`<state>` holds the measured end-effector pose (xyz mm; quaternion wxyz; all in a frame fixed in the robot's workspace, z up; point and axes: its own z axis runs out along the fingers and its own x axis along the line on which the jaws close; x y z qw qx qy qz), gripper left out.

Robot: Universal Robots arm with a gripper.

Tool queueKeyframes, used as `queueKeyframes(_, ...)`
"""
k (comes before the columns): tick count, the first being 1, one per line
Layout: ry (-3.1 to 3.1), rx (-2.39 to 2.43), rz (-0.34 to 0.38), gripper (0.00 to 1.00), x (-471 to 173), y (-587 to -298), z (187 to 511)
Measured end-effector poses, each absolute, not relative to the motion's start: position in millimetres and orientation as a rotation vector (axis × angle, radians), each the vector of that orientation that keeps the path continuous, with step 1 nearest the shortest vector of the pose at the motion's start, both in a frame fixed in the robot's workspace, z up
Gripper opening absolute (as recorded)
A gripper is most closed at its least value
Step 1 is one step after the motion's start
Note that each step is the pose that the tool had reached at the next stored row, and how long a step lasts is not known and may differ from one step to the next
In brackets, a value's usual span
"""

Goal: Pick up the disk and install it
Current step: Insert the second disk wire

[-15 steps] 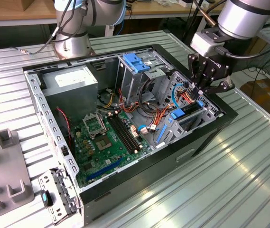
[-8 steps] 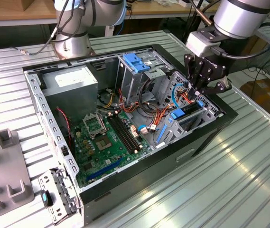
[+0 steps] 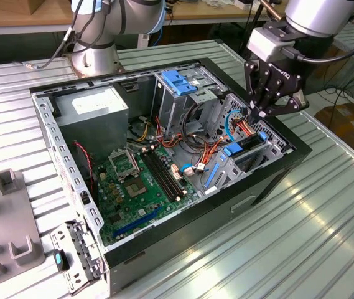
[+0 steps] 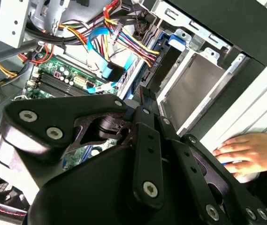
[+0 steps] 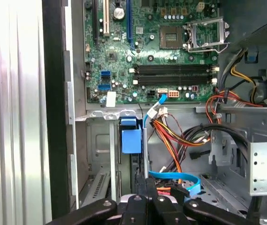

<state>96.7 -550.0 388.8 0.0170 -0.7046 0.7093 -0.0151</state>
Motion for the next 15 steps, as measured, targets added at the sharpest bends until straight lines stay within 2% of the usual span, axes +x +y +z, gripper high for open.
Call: queueKeyframes(15, 2.212, -2.199, -0.066, 0.11, 96.5, -525.5, 396.2)
